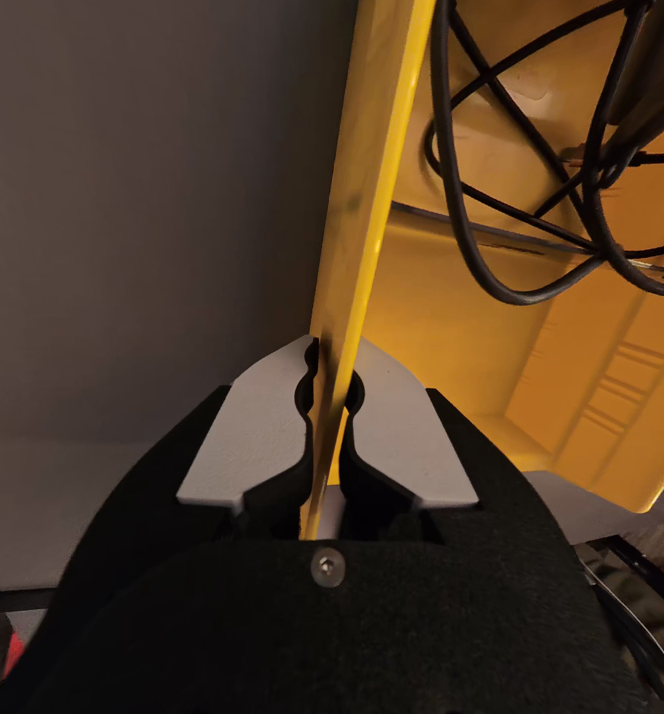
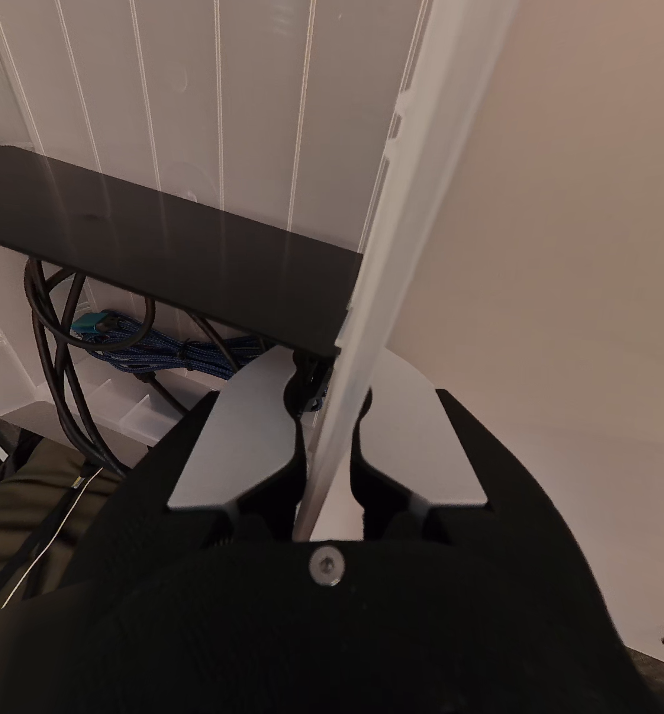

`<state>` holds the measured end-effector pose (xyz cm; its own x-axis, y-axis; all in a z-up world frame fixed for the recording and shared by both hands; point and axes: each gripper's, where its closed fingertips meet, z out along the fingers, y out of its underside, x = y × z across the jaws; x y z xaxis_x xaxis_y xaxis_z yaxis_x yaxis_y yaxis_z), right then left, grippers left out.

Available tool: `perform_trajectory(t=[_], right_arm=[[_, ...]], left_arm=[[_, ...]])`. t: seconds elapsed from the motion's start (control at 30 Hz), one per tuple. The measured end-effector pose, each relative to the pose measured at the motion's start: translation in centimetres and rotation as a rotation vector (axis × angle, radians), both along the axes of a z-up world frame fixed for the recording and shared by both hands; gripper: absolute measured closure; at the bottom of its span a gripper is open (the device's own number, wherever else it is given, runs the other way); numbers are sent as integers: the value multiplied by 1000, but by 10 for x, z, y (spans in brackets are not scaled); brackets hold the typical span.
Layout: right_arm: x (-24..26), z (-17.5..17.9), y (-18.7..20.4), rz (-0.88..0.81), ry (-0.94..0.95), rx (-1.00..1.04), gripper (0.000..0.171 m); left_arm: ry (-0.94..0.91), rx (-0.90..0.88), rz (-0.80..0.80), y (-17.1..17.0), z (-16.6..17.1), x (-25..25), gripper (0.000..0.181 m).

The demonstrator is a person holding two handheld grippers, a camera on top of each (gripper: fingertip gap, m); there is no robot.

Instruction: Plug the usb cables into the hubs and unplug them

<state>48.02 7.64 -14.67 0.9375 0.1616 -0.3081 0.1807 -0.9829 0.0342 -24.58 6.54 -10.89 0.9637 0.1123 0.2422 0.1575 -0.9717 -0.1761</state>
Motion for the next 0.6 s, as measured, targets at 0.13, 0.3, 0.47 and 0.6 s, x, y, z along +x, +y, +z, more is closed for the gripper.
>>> perform_trajectory(t=[0.13,0.3,0.47,0.6], right_arm=[[0,0,0,0,4,1,149],[-1,0,0,-2,13,1,147],[-3,0,1,-26,40,0,144],[-4,1,0,-56,47,-12,143]], left_arm=[[-20,5,31,-4,0,-5,172],[0,14,12,-8,0,-7,173],[-18,52,-1,-4,0,-6,173],[-145,131,40,4,7,0,158]])
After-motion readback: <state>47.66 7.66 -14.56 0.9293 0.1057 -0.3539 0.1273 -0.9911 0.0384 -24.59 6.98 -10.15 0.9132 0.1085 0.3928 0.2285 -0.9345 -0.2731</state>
